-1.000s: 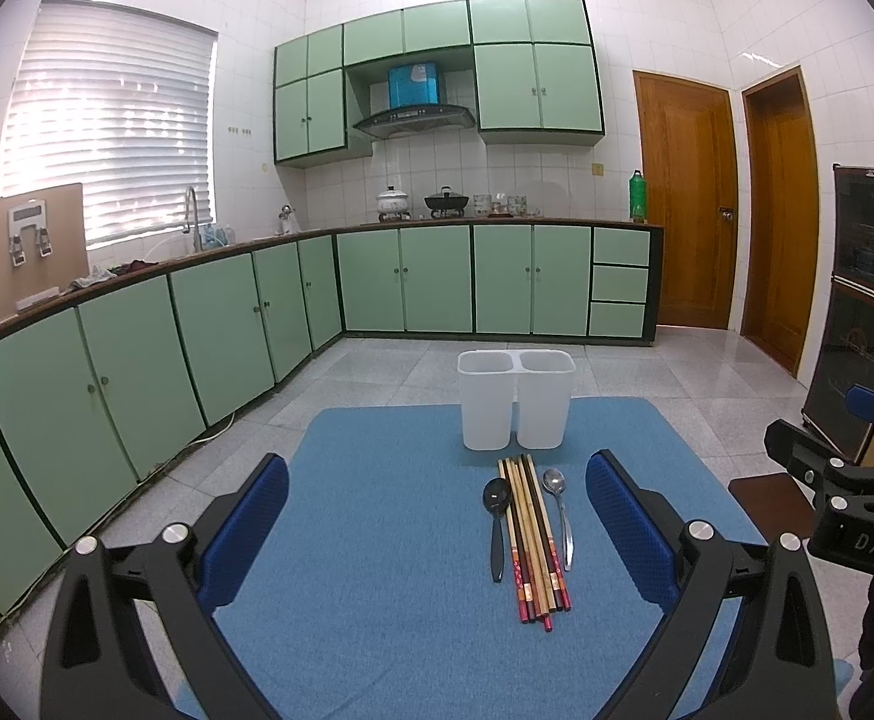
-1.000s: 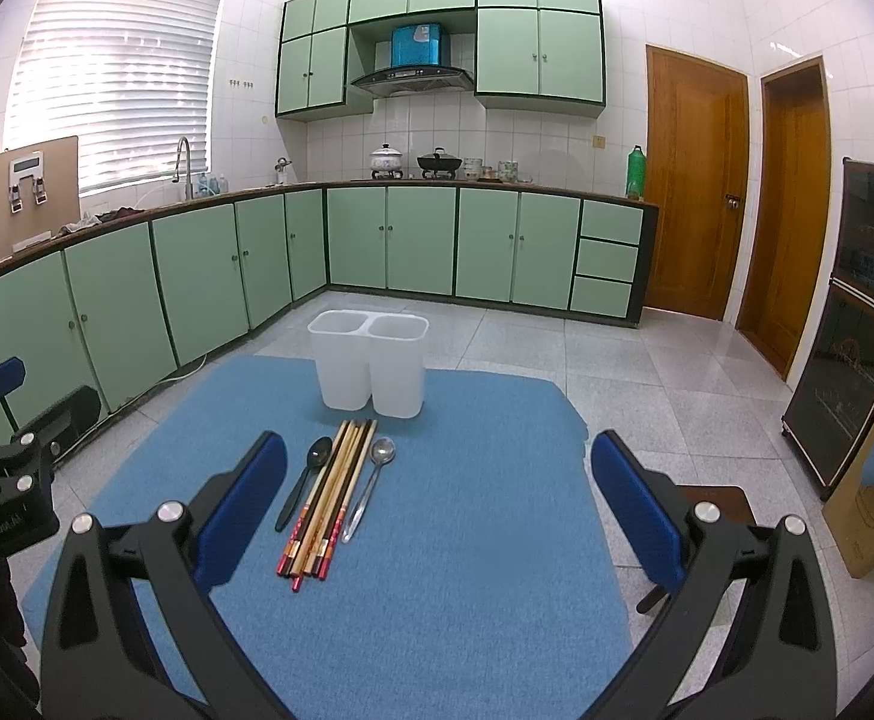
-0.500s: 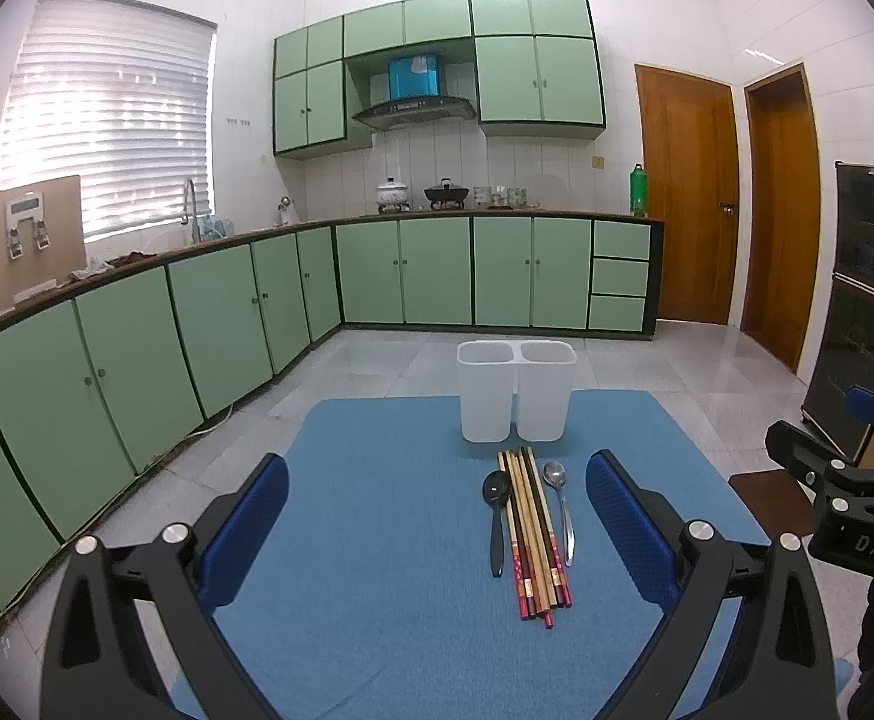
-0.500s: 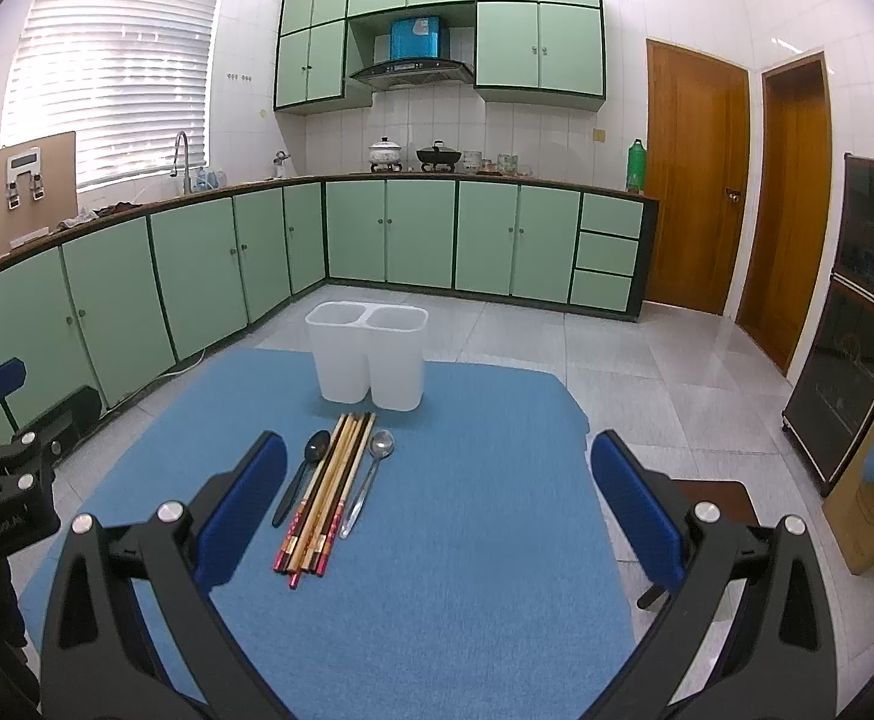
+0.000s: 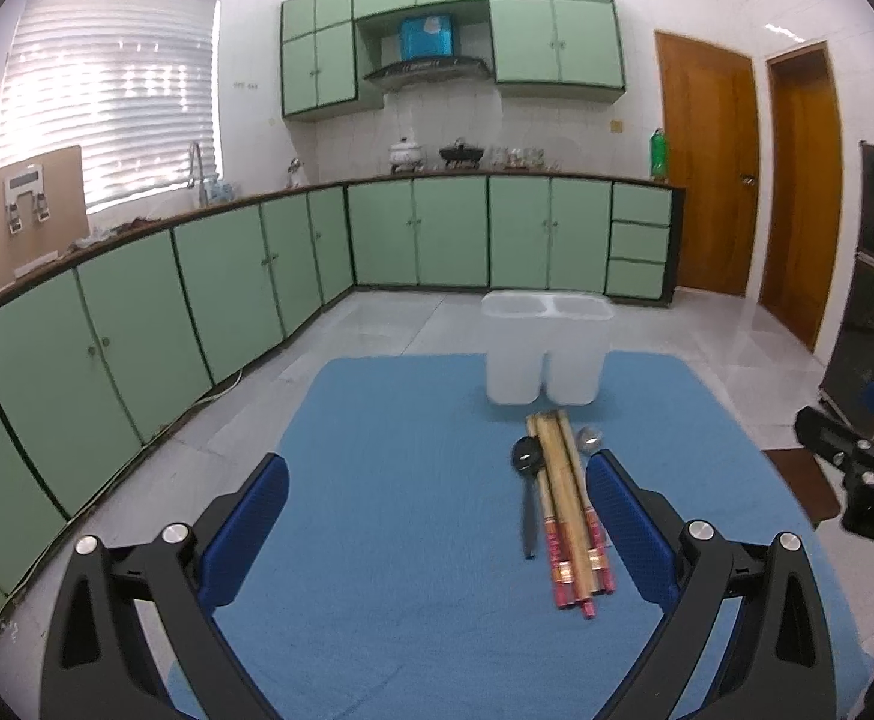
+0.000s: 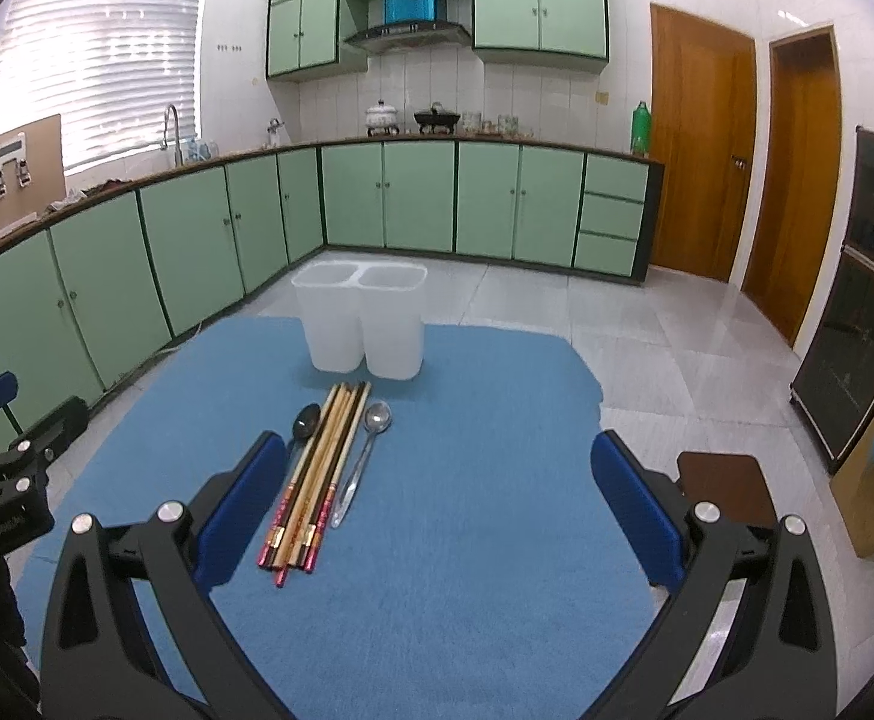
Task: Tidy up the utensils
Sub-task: 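Grasp the silver spoon with the right tool while the left tool approaches the black spoon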
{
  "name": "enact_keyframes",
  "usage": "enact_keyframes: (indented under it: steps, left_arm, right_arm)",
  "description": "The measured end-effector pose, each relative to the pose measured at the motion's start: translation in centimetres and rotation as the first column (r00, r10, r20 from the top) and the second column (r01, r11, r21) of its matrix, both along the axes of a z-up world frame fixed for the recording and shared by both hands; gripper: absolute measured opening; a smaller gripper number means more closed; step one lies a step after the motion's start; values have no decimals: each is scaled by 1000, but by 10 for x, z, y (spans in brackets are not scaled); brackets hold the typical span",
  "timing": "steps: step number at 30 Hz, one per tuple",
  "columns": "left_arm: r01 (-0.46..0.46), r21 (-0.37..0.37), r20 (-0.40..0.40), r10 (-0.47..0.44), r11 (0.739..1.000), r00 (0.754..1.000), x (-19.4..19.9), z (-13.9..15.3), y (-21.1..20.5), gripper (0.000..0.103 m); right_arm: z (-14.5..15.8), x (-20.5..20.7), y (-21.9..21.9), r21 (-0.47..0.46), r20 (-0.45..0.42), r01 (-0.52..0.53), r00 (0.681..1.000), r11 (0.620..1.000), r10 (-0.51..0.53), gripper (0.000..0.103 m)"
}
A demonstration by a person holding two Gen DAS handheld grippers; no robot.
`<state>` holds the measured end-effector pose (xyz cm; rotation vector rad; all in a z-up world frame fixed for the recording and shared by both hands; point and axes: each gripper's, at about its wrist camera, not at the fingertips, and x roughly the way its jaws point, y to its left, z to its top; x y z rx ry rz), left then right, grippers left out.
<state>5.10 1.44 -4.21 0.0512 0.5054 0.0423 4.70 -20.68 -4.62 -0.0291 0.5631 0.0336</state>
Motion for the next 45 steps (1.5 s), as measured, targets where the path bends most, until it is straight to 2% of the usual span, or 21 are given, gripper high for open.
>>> enact_keyframes:
  steps: [4, 9, 12, 14, 21, 23, 27, 30, 33, 36, 40, 45]
  left_arm:
    - [-35, 0, -87, 35, 999, 996, 32, -25, 17, 97]
    - [-80, 18, -191, 82, 997, 978, 72, -57, 38, 97]
    - [-95, 19, -232, 96, 995, 968, 90, -71, 47, 97]
    - [-95, 27, -250, 99, 995, 963, 100, -78, 50, 97]
    - [-82, 25, -299, 86, 996, 950, 131, -99, 51, 97]
    - [-85, 22, -311, 88, 996, 946, 138, -104, 52, 97]
    - [-83, 25, -327, 86, 996, 941, 150, -111, 54, 97]
    - [-79, 27, -330, 83, 997, 940, 157, -114, 53, 97]
    - [-74, 21, -337, 77, 997, 939, 170, -118, 51, 97]
    - [-69, 11, -332, 69, 998, 941, 180, -119, 47, 97]
    - [-31, -2, -337, 29, 1000, 941, 195, -121, 34, 97]
    - [76, -62, -366, -94, 995, 926, 202, -125, 7, 97]
  right_arm:
    - [-23, 34, 3, -5, -67, 1, 998, 1000, -2, 98]
    - [-60, 93, 9, 27, -195, -2, 981, 1000, 7, 97]
    - [-80, 125, 15, 51, -260, -2, 965, 999, 16, 88]
    - [-92, 144, 19, 75, -301, -1, 953, 997, 23, 78]
    - [-124, 199, 36, 100, -394, -5, 918, 995, 44, 59]
    - [-130, 208, 40, 101, -407, -7, 912, 995, 48, 54]
    - [-140, 218, 45, 117, -438, -11, 897, 993, 62, 51]
    - [-140, 221, 51, 78, -419, -28, 906, 997, 59, 49]
    - [-141, 225, 54, 68, -412, -33, 909, 997, 58, 41]
    - [-140, 226, 60, 49, -394, -50, 917, 998, 66, 27]
    - [-139, 219, 58, 29, -384, -81, 919, 996, 86, 27]
    - [-138, 218, 38, 31, -398, -64, 915, 997, 71, 27]
